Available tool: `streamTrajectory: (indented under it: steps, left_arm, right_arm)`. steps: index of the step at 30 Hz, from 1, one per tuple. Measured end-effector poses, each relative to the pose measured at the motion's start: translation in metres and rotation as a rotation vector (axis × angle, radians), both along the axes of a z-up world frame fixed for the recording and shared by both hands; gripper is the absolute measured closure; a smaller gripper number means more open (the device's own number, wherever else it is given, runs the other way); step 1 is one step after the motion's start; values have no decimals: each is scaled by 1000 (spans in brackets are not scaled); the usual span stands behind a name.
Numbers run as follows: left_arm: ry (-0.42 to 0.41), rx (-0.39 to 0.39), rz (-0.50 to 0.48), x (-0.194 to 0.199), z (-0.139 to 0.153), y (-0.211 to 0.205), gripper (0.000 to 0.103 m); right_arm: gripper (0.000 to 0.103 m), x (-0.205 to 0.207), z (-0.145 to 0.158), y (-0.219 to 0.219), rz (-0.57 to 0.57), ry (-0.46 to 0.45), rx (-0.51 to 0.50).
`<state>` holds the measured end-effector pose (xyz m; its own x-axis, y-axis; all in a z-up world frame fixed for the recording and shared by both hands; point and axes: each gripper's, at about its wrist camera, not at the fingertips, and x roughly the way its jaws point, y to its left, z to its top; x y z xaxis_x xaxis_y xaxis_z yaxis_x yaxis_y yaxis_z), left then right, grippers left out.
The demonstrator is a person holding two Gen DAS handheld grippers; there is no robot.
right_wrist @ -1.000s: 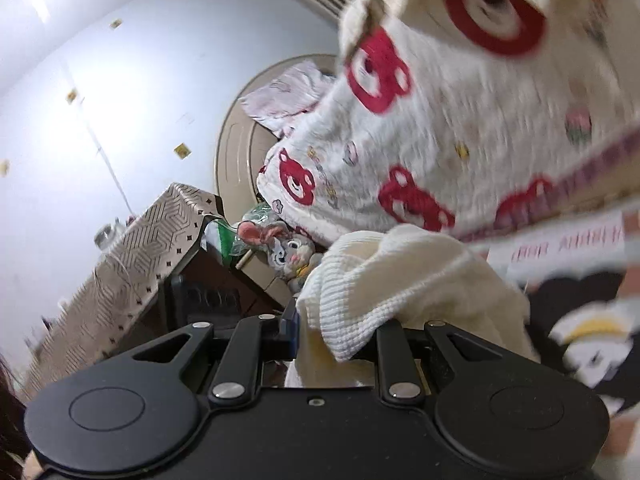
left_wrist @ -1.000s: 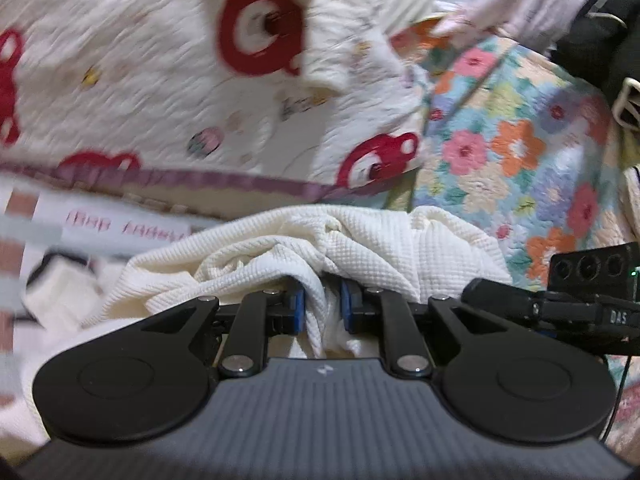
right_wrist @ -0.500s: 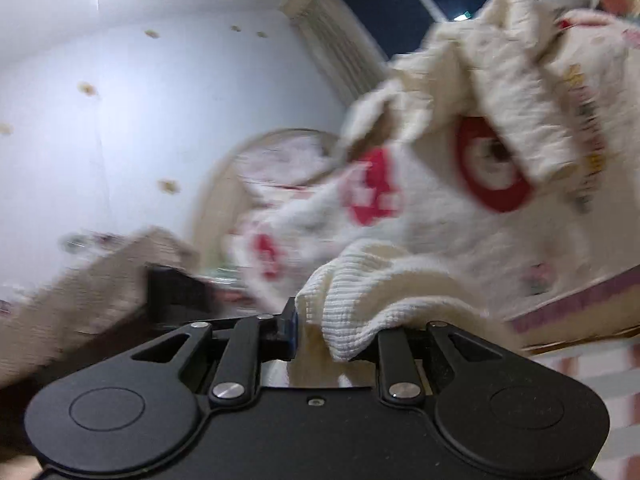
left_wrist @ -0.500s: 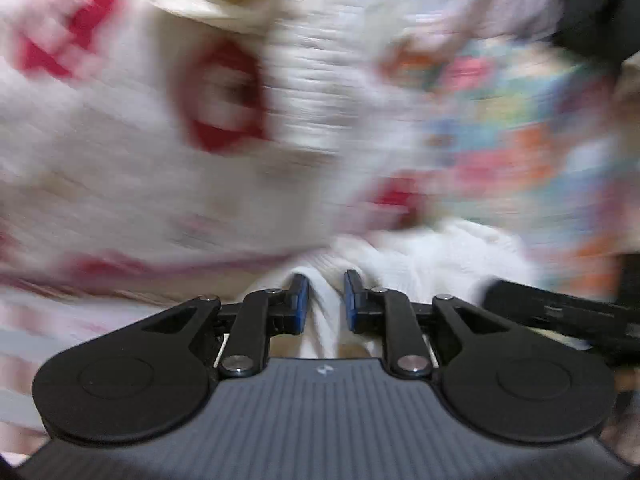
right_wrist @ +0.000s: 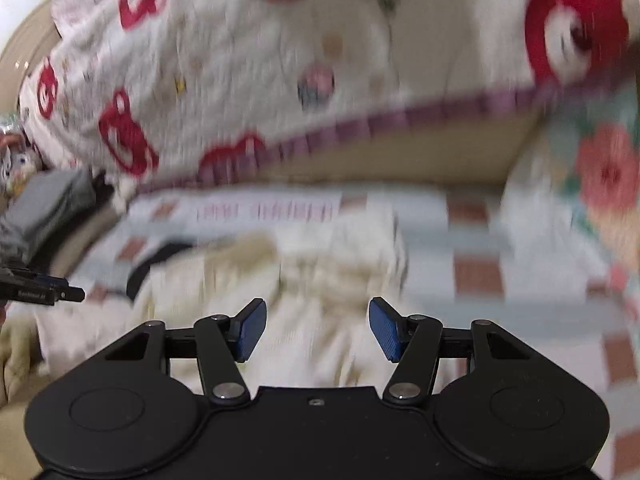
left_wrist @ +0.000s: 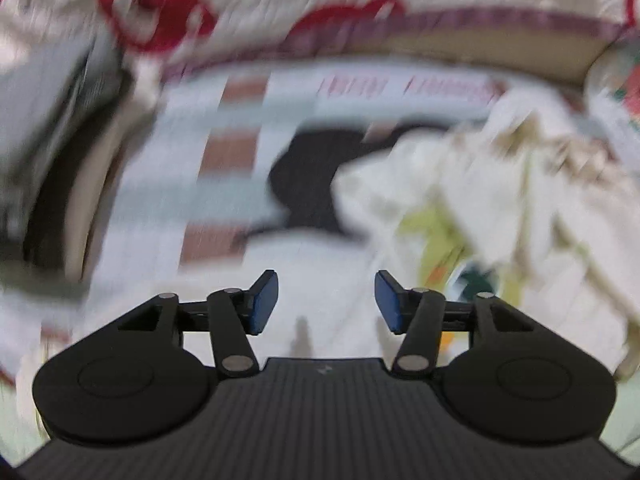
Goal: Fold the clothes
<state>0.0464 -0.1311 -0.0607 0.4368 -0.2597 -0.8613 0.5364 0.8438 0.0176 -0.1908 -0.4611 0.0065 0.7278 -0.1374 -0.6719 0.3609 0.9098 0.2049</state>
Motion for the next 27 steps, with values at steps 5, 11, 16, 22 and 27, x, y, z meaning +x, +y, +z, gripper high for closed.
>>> streamTrajectory:
  steps: [5,11,16,22,27]
  left_arm:
    - [150,-70,122,-14,-15,62,46]
    - [188,-219,236,-31,-13,99,42]
    - [207,-213,241,-17,-26,82,39]
    - [241,-225,301,13,-47,78,33]
    - [107,-126,206,31,-40,50,103]
  right_arm:
    - [40,-31,-44,25,-4,71,143]
    - [39,-58,-87,52,27,204,221]
    - [39,-75,-95,65,24,156,297]
    - [34,-48,-108,78,43,156,330]
    - [83,-18,-98,81,58,141,216]
